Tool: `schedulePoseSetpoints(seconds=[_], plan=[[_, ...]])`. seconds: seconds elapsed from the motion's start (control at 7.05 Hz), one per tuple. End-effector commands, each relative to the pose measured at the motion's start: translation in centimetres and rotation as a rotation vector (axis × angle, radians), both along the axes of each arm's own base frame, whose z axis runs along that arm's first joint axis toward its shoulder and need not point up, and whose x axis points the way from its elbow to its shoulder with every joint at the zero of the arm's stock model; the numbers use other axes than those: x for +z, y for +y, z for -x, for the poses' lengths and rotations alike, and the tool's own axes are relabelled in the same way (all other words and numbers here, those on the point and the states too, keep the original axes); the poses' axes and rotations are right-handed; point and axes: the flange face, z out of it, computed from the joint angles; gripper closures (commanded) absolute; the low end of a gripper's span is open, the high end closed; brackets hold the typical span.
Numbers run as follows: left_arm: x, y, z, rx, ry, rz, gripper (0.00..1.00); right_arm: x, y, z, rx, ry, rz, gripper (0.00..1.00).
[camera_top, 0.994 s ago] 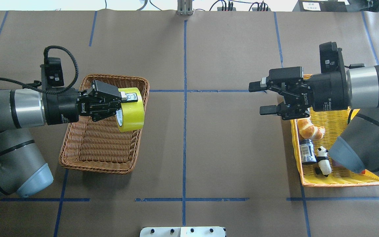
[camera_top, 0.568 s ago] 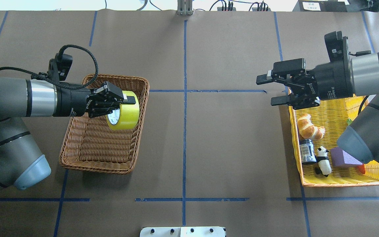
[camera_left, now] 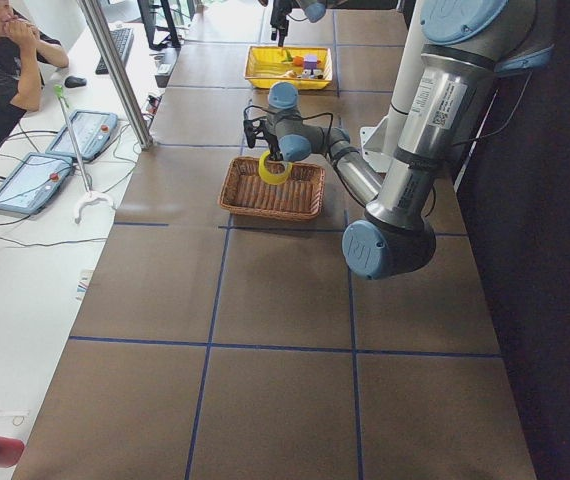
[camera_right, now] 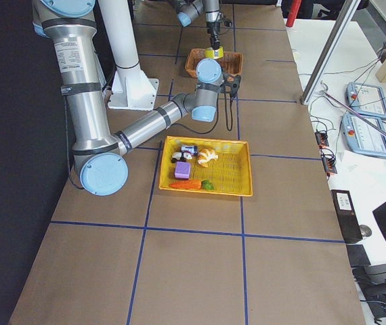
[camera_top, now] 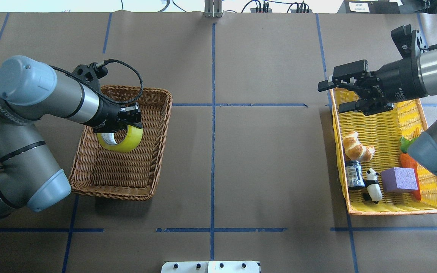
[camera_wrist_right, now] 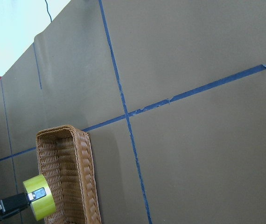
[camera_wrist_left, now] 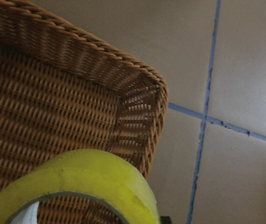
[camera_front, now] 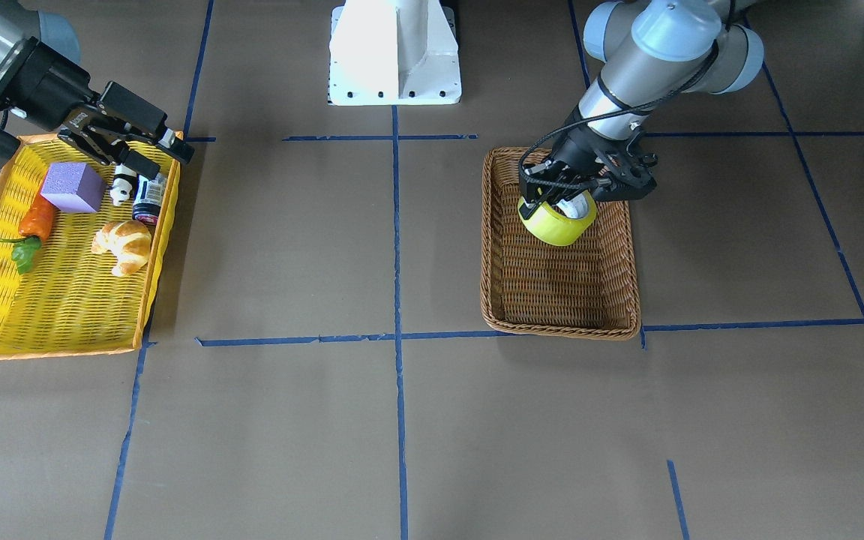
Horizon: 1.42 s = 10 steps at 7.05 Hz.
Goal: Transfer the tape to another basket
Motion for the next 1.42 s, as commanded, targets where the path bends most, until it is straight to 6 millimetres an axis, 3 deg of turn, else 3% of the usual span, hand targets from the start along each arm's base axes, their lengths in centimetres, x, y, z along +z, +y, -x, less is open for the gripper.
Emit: schedulePoseSetpoints(seconds=[0.0,0.43,0.85,0.99,1.14,1.28], plan=[[0.9,0.9,-3.9,0.002,-0.150,-0.009,1.00,0.1,0.1,0.3,-0.006,0.002,0.001,0.00],[3.1,-1.0,-6.5,0.015,-0.243,-0.025,1.00,0.3,0.1,0.8,-0.006,0.006,0.004,0.00],[4.4,-0.7,-7.7,0.034,-0.264,-0.013,0.92,0.8,-0.1,1.1,-0.006,0.014,0.014,0.00],[4.7,-0.7,-7.8,0.036,-0.269,-0.010,0.84,0.8,-0.1,1.1,-0.006,0.013,0.012,0.00],[4.6,-0.7,-7.9,0.039,-0.268,-0.015,0.61,0.8,-0.1,1.1,-0.006,0.013,0.012,0.00],[4.4,-0.8,-7.6,0.073,-0.275,-0.065,0.47,0.8,-0.1,1.1,-0.005,0.012,0.010,0.00]])
